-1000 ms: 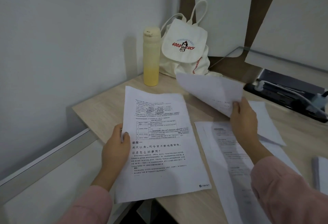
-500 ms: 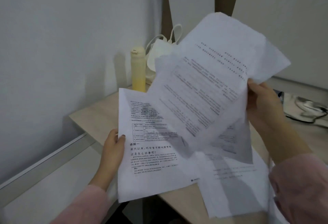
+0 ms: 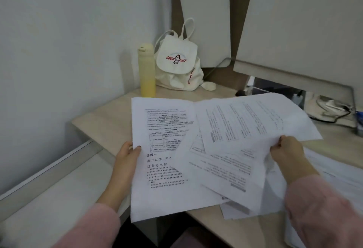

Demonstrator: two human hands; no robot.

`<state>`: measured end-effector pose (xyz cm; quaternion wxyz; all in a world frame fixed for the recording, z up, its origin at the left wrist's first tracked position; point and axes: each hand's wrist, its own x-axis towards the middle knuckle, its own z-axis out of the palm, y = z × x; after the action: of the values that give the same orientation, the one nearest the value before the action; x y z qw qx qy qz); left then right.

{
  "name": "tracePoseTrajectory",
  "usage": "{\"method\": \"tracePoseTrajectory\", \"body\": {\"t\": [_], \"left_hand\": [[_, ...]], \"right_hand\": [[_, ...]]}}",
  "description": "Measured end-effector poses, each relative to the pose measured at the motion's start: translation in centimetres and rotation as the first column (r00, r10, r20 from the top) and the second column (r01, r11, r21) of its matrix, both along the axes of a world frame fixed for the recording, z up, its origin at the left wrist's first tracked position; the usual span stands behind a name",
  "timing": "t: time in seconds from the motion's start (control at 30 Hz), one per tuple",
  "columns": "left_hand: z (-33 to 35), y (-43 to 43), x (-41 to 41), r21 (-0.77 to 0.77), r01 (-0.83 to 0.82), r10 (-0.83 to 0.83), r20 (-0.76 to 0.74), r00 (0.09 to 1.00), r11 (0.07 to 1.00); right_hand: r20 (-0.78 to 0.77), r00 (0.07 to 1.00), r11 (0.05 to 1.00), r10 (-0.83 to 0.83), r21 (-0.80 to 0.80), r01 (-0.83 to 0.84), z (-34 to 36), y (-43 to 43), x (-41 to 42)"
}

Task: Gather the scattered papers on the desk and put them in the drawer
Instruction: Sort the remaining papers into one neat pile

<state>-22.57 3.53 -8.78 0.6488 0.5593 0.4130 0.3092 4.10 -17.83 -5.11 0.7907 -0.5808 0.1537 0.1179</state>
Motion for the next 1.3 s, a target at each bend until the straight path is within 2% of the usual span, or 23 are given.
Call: {"method": "tracePoseTrajectory", "body": {"t": [0.03, 0.13, 0.27, 0.43, 0.57, 0.7, 0.8, 0.9, 0.97, 1.1, 1.17, 1.23, 1.3], "left_hand": [[-0.2, -0.2, 0.1, -0.01, 0.019, -0.019, -0.003, 1.0, 1.0], [-0.8, -0.6, 0.5, -0.02, 0.091, -0.091, -0.031, 0.995, 0.996], [-1.5, -0.5, 0.8, -0.038, 0.141, -0.144, -0.094, 0.985, 0.989], [-2.1, -0.2, 0.9, -0.055, 0.152, -0.158, -0.127, 0.979, 0.987], [-2.2, -0.2, 1.1, -0.051, 0.154, -0.159, -0.134, 0.978, 0.987], [-2.4, -0.4, 1.3, -0.045, 0.156, -0.161, -0.144, 0.976, 0.987], [-2.5, -0.4, 1.5, -0.04, 0.15, -0.154, -0.155, 0.976, 0.988], [-2.6, -0.3, 1.6, -0.032, 0.144, -0.147, -0.17, 0.974, 0.989], [-2.7, -0.2, 1.6, -0.035, 0.141, -0.145, -0.17, 0.975, 0.989], [-2.9, 0.0, 1.4, -0.078, 0.115, -0.125, -0.135, 0.983, 0.99], [-2.9, -0.1, 1.4, -0.088, 0.102, -0.112, -0.117, 0.987, 0.991], [-2.8, -0.2, 1.4, -0.09, 0.095, -0.104, -0.104, 0.989, 0.991], [-2.8, -0.4, 1.5, -0.088, 0.092, -0.101, -0.1, 0.99, 0.992]], "right_hand": [[0.032, 0.998, 0.997, 0.056, -0.045, -0.055, -0.8, 0.0, -0.4], [-0.073, 0.976, 0.976, 0.205, 0.09, -0.198, -2.5, 0.2, -0.9], [-0.12, 0.919, 0.926, 0.376, 0.025, -0.376, -2.9, -0.1, -1.8], [-0.114, 0.904, 0.908, 0.411, -0.035, -0.418, -3.3, -0.7, -0.7], [-0.114, 0.882, 0.851, 0.457, -0.233, -0.471, -2.9, -0.8, -0.5], [-0.142, 0.833, 0.677, 0.535, -0.519, -0.523, -2.6, -0.5, -0.8], [-0.139, 0.808, 0.621, 0.573, -0.569, -0.539, -2.6, 0.1, -1.2], [-0.122, 0.79, 0.642, 0.602, -0.515, -0.568, -2.7, 0.2, -1.3], [-0.094, 0.814, 0.697, 0.573, -0.466, -0.545, -2.6, 0.1, -1.5], [0.072, 0.938, 0.878, 0.338, -0.384, -0.287, -2.0, -0.7, -1.6], [0.113, 0.948, 0.92, 0.296, -0.299, -0.252, -1.5, -1.1, -2.1], [0.117, 0.922, 0.896, 0.369, -0.308, -0.319, -1.5, -1.1, -2.9], [0.134, 0.859, 0.777, 0.493, -0.512, -0.366, -2.1, -0.9, -3.6]]}}
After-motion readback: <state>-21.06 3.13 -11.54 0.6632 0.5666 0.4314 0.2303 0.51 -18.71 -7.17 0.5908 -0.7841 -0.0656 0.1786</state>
